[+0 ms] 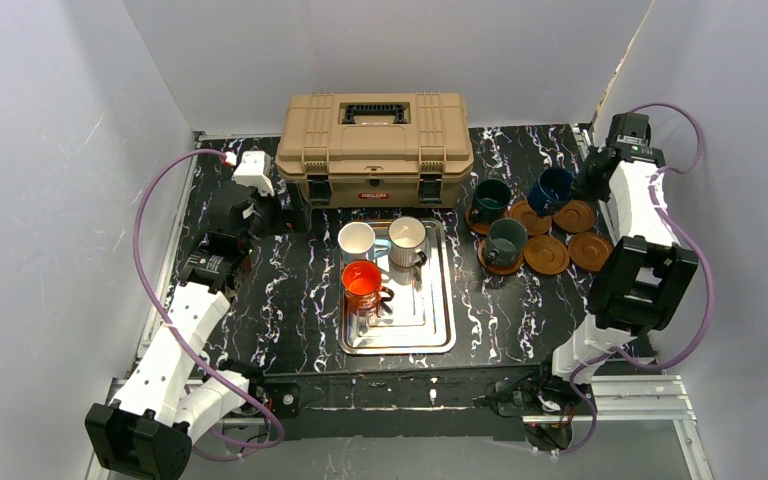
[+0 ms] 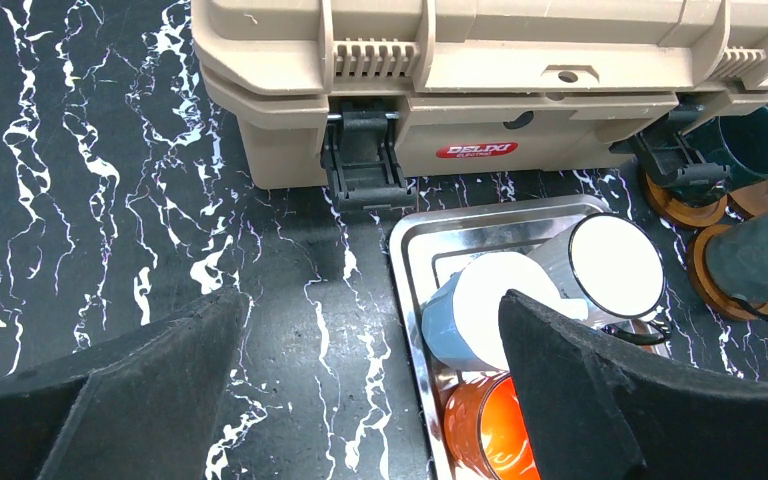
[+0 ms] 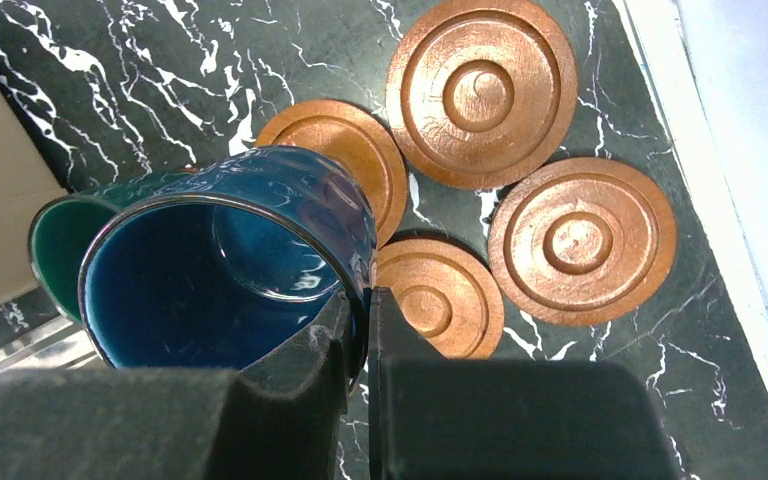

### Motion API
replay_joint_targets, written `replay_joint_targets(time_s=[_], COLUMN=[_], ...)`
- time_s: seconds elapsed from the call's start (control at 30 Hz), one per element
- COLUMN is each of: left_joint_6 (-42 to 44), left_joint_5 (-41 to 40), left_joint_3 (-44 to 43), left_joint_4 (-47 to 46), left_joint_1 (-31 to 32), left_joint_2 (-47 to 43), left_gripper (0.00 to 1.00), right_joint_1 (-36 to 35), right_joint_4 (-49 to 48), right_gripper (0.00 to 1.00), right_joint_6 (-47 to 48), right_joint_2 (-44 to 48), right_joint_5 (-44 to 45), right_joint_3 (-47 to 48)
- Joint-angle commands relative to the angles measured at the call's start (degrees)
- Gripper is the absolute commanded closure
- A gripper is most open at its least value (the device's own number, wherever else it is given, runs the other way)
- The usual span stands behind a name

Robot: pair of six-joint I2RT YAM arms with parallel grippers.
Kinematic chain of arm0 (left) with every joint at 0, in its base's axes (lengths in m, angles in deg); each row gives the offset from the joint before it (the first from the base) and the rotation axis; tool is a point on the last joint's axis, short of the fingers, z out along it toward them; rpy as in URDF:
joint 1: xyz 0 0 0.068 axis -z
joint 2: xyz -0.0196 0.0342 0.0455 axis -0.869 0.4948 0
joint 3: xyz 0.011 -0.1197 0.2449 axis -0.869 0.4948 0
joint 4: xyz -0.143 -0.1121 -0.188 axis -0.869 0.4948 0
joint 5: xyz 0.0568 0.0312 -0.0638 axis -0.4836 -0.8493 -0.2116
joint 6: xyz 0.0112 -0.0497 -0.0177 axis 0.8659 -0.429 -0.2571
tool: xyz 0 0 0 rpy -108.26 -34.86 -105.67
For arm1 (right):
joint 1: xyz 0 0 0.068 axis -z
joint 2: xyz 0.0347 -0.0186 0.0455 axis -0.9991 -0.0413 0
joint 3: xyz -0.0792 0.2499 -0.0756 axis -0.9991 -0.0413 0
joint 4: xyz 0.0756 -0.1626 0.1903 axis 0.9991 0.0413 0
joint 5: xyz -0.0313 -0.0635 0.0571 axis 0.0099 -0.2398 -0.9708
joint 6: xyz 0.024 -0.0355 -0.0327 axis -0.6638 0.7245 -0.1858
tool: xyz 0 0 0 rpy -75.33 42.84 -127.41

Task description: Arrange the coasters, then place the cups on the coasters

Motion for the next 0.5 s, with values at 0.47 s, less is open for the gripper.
replay_joint_targets(time_s=[0.47], left_joint_6=[0.32], left_joint_5=[0.25], left_joint_3=[0.39], left_joint_4=[-0.28], left_joint_1=[0.22], left_joint_2=[-1.37], left_gripper=[0.02], right_joint_1=[-1.96], right_joint_4=[-8.75], right_gripper=[0.99], right_joint_6=[-1.59], right_joint_2=[-3.24], right_joint_5=[8.04], right_joint_3=[-3.16])
